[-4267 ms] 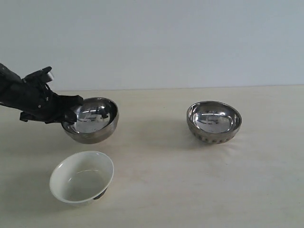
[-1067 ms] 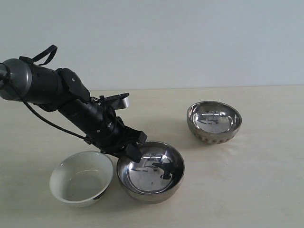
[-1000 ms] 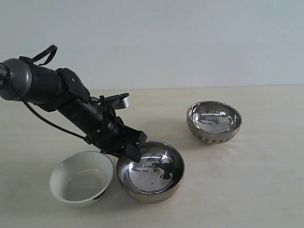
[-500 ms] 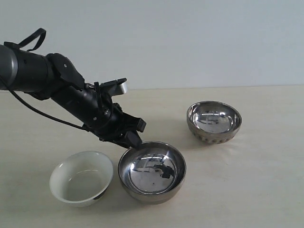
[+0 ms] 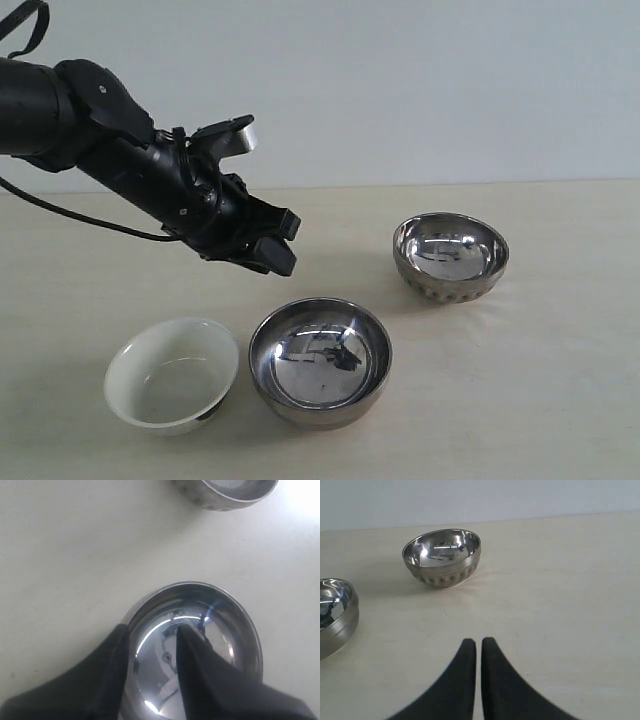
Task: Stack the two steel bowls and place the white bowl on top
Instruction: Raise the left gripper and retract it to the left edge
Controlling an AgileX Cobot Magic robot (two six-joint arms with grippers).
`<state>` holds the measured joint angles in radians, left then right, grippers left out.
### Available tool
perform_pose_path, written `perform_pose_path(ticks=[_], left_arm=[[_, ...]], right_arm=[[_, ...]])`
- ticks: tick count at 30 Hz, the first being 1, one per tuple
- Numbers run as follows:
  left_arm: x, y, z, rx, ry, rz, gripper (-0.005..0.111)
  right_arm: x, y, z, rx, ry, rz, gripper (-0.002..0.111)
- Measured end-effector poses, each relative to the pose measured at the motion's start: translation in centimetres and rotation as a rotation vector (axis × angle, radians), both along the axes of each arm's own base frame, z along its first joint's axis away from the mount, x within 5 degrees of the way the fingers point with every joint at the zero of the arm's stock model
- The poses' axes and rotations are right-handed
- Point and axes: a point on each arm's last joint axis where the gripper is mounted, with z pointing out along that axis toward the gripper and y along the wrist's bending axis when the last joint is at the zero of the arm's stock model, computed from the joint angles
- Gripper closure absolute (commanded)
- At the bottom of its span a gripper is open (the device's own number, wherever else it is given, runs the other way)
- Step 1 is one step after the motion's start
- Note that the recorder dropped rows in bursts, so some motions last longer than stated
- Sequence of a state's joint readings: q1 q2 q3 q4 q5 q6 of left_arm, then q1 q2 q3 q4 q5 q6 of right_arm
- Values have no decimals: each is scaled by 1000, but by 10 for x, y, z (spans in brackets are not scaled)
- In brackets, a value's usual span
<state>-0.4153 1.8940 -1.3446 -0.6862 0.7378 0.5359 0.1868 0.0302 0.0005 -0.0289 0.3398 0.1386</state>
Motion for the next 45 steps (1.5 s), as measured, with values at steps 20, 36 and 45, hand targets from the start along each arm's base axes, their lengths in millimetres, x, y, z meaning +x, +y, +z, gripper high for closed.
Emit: perform_pose_path(ticks=[20, 36, 45], left_arm=[[0, 0, 2, -10, 3, 13, 75], [-22, 8, -8, 17, 68, -6, 75], [-73, 33, 52, -8, -80, -23, 75]], right_arm=[[0, 0, 0, 0, 0, 0, 108], [0, 0, 0, 0, 0, 0, 108], [0, 0, 0, 0, 0, 0, 108]])
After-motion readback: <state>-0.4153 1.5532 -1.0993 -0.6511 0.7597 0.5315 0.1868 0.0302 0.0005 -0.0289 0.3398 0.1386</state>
